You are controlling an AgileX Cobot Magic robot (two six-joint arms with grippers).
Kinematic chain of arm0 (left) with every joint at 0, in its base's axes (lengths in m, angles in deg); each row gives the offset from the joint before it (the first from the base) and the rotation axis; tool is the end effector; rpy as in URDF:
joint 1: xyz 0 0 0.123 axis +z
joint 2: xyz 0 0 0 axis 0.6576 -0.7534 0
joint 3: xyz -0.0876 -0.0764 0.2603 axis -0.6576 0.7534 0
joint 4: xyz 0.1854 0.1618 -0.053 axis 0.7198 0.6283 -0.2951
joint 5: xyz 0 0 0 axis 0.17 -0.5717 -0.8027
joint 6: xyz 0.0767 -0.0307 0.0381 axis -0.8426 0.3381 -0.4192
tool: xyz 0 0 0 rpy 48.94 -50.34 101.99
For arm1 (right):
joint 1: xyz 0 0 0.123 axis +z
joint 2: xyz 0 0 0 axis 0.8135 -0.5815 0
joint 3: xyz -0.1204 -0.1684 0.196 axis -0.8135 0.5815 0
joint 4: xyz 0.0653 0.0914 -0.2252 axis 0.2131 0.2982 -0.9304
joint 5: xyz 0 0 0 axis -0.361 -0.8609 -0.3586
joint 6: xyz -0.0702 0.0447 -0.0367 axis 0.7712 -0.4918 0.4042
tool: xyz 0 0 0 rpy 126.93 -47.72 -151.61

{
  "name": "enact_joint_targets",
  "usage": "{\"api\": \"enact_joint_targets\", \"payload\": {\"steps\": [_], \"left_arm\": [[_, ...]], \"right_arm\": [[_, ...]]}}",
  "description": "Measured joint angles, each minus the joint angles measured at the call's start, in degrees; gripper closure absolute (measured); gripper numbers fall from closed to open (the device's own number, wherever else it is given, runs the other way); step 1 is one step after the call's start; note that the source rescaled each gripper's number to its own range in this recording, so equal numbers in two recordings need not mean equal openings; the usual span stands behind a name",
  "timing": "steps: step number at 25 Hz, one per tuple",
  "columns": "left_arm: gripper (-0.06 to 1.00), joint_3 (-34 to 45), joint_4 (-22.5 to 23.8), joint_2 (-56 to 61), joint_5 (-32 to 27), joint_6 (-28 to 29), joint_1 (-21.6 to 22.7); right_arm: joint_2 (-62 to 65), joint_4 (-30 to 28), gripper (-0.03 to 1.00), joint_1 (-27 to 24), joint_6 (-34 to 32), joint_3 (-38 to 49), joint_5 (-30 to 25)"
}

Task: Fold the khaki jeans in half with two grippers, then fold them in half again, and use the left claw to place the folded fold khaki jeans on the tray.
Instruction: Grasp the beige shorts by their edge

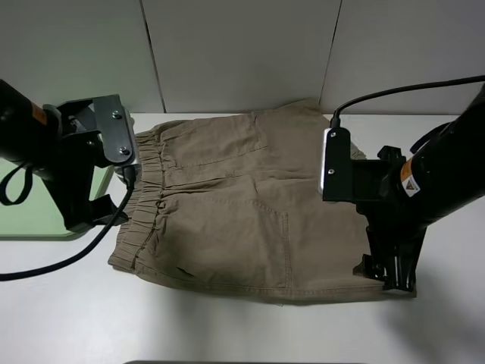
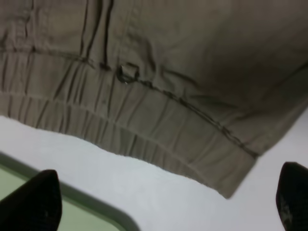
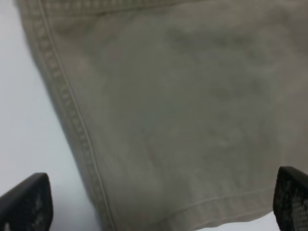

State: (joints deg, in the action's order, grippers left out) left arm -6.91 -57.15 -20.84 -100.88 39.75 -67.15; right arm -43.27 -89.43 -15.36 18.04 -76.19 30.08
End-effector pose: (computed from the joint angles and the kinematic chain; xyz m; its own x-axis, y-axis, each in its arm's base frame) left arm 0.2324 -0.1135 0.2200 -0.2103 0.9046 -0.3709 0.8514 0.3559 0.3854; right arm 0.1819 0.1332 0.1929 -0.1886 -0.9726 -0.1361 -0.9379 0.2195 -0.2686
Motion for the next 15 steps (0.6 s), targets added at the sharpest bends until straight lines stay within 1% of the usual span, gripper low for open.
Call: {"api": "enact_joint_targets", "payload": {"steps": [6, 9, 12, 15], "left_arm": [[0.02, 0.0, 0.0, -4.76, 4.52, -2.72, 0.0], [0.02, 0.0, 0.0, -7.98, 5.58, -4.84, 0.0], [0.02, 0.0, -0.42, -10.99, 6.61, -5.7, 0.0], [0.02, 0.0, -1.04, -12.92, 8.18, -5.87, 0.0]], "right_arm": [[-7.03, -3.95, -0.03, 0.0, -4.45, 0.33, 0.08], [-10.35, -8.19, -0.03, 0.0, -8.67, 0.33, -0.28], [-12.71, -12.31, -0.03, 0.0, -13.35, 0.33, -0.95], [-13.36, -13.83, -0.03, -0.19, -15.66, 0.33, -1.36]]}}
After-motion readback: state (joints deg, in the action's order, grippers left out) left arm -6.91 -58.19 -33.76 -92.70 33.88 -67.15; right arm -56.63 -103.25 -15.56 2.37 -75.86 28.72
